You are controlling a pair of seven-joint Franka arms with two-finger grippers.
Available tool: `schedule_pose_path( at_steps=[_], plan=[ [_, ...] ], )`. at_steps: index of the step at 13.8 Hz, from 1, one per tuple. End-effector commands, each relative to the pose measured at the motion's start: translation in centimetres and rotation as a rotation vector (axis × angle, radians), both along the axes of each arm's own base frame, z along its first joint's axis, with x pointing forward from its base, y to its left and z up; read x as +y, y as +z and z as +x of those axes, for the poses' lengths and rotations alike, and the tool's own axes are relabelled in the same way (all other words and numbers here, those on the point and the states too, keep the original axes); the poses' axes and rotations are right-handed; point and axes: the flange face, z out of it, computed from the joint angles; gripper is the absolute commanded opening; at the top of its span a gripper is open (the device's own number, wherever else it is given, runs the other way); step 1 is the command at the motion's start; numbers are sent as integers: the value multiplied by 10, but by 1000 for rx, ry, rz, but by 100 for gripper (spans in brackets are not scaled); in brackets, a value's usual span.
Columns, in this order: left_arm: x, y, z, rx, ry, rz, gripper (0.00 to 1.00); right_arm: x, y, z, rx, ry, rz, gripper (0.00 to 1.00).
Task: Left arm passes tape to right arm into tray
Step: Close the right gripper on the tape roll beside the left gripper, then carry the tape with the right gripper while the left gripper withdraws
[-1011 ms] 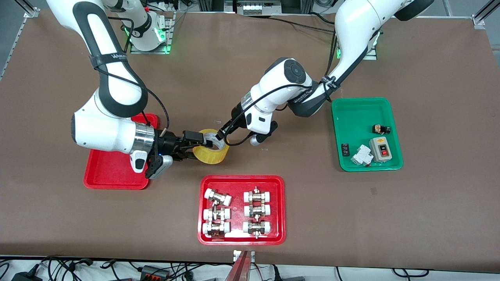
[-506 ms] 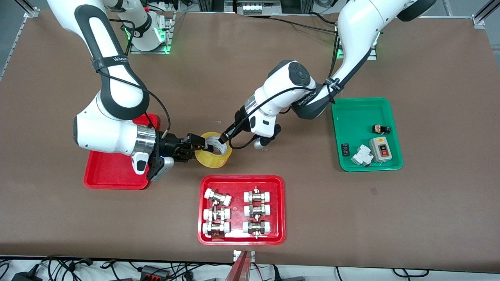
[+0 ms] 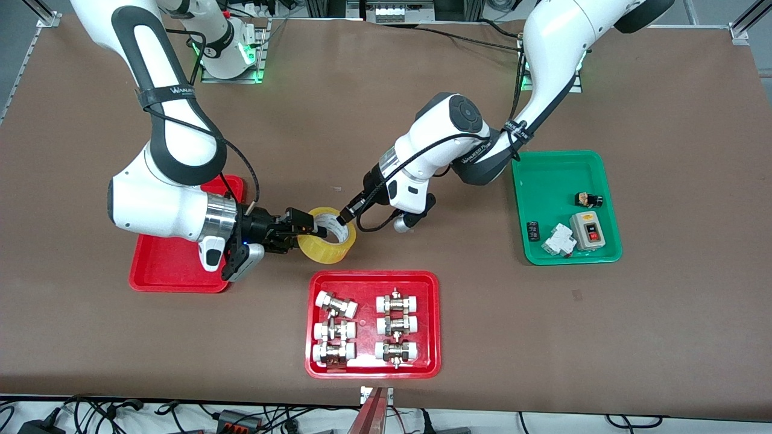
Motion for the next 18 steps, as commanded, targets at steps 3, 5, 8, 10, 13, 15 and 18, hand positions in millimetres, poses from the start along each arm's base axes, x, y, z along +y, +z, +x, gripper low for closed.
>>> schedule_pose_path(
  at_steps=[3, 5, 8, 10, 13, 15, 18],
  plan=[
    [64, 53, 34, -26, 28, 85, 100, 0, 16, 5, -22, -9, 21, 0],
    [105, 81, 39, 18, -25, 191, 100, -8, 16, 8, -20, -20, 18, 0],
    [179, 115, 51, 162, -64, 282, 100, -74, 5, 19, 47, -40, 29, 0],
    [238, 146, 54, 253, -170, 339, 100, -140, -11, 18, 137, -43, 52, 0],
    [306, 154, 43, 344, -418, 431, 100, -228, -49, 5, 162, 58, 23, 0],
    [336, 175, 28, 370, -535, 526, 100, -281, -85, -7, 189, 112, 37, 0],
    [356, 182, 17, 343, -717, 701, 100, -332, -119, -23, 203, 177, -35, 0]
  ],
)
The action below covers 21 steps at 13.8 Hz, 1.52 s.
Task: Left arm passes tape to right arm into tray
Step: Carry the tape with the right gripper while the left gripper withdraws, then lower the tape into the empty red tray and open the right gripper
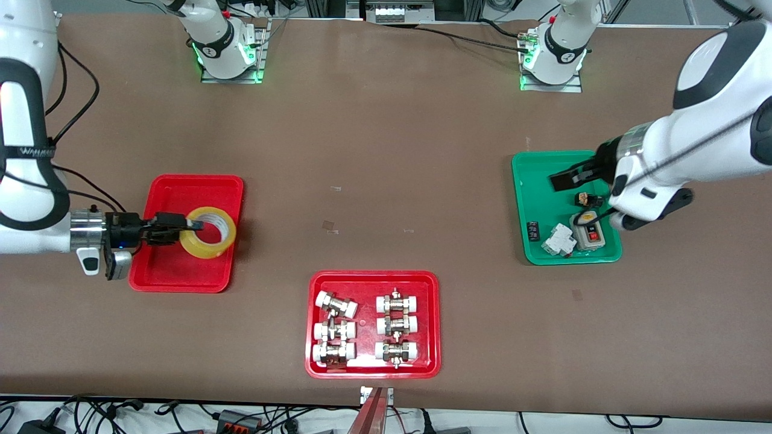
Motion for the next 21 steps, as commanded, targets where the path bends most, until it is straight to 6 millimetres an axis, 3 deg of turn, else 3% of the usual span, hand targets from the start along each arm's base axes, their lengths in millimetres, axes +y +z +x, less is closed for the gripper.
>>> schedule_pose_path(
  at_steps=[1, 3, 4, 6, 7, 8, 9, 10, 12, 14, 15, 17, 18, 20, 21],
  plan=[
    [7, 13, -10, -16, -198, 47, 100, -22, -15, -10, -3, 76, -25, 0],
    [36, 20, -7, -29, -247, 40, 100, -40, -47, -17, -20, 108, -7, 0],
    [40, 23, -7, -38, -269, 40, 100, -46, -59, -19, -37, 116, -2, 0],
    [47, 23, -5, -39, -349, 41, 100, -46, -64, -17, -65, 140, -23, 0],
    [48, 29, -6, -57, -403, 71, 100, -46, -66, -16, -71, 158, -58, 7],
    [49, 31, -6, -57, -430, 84, 100, -46, -66, -15, -80, 168, -82, 41],
    [53, 34, -12, -50, -434, 64, 100, -42, -67, -13, -85, 182, -97, 94],
    [61, 30, -20, -42, -410, 45, 100, -38, -67, -11, -96, 196, -122, 100],
    [73, 23, -46, -74, -369, 51, 100, -25, -55, -6, -130, 283, -226, 100],
    [72, 16, -72, -98, -370, 71, 100, -11, -33, -3, -179, 333, -330, 100],
    [78, 15, -72, -97, -348, 67, 100, -1, -18, -1, -207, 353, -384, 100],
    [85, 12, -51, -99, -315, 17, 100, 11, 10, -4, -240, 352, -484, 100],
    [88, 22, -46, -122, -306, 21, 100, 16, 29, -7, -253, 333, -542, 100],
    [85, 28, -51, -125, -309, 25, 100, 29, 72, -17, -260, 275, -642, 100],
    [79, 42, -62, -146, -312, 23, 100, 33, 97, -24, -258, 231, -692, 100]
  ],
)
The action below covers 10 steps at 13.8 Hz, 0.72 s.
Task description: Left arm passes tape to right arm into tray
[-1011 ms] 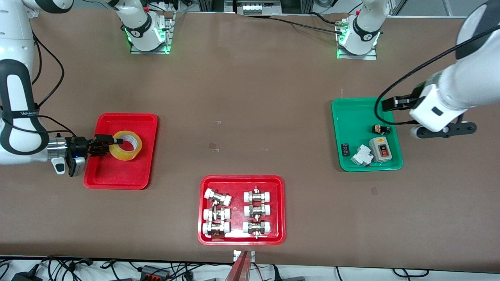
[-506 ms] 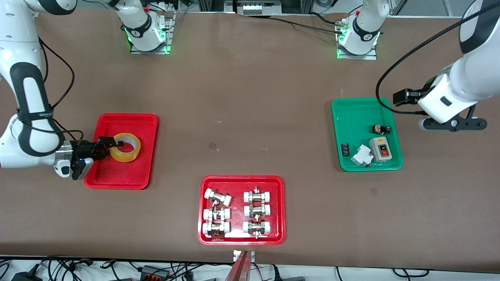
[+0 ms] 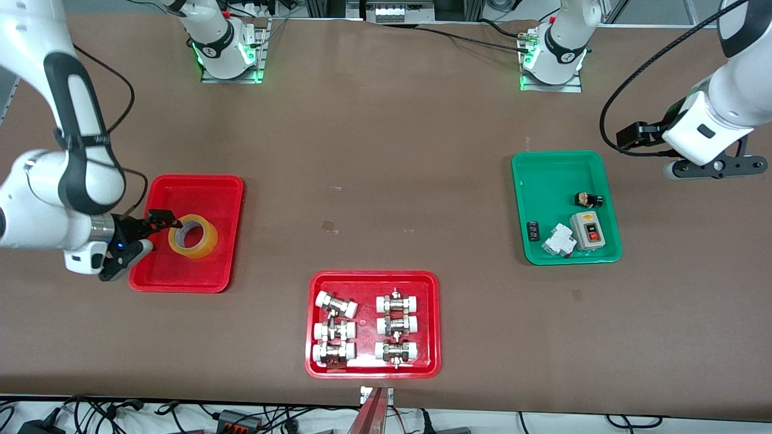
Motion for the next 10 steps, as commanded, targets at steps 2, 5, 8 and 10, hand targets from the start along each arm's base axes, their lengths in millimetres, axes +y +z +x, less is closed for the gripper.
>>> schedule_pose_path(
  at_steps=[2, 5, 8, 10],
  plan=[
    [-4, 26, -10, -47, 8, -40, 100, 15, 89, -51, -55, -176, -122, 100],
    [-1, 30, -9, -71, 48, -50, 100, 41, 149, -81, -46, -296, -163, 100],
    [-6, 30, -10, -71, 40, -50, 100, 77, 199, -111, -47, -408, -222, 100],
    [-11, 31, -9, -77, 31, -52, 100, 93, 226, -129, -57, -437, -225, 100]
  ],
)
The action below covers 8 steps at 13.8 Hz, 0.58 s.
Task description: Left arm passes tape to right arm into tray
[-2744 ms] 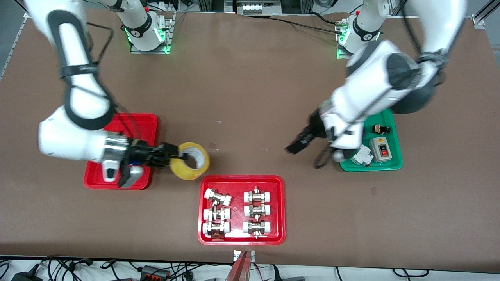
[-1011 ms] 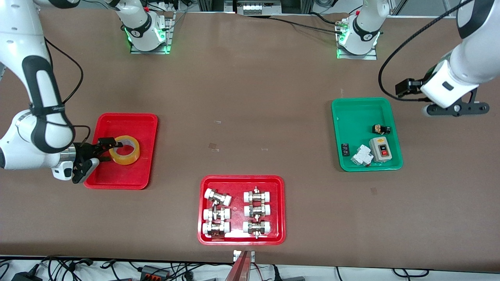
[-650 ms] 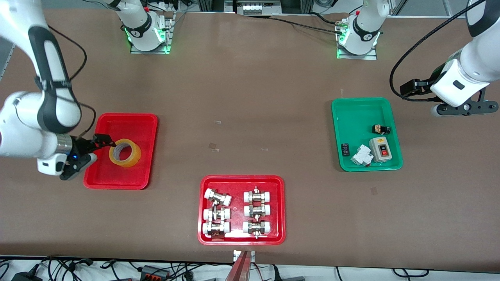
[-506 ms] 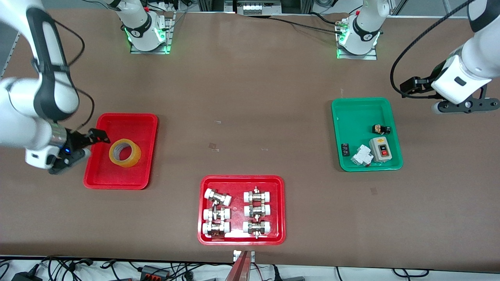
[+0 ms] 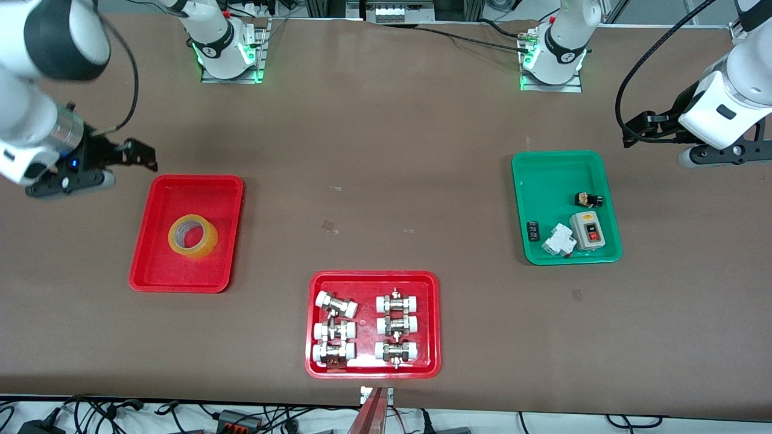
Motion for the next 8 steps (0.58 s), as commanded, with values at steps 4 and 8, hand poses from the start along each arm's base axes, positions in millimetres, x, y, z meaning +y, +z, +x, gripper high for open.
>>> schedule_pose_path(
  at_steps=[4, 8],
  plan=[
    [-14, 8, -2, -22, -10, -18, 100, 0, 68, -20, -37, -82, -11, 100],
    [-14, 7, -3, -20, -9, -19, 100, -8, 91, 4, -37, -142, -20, 100]
  ],
)
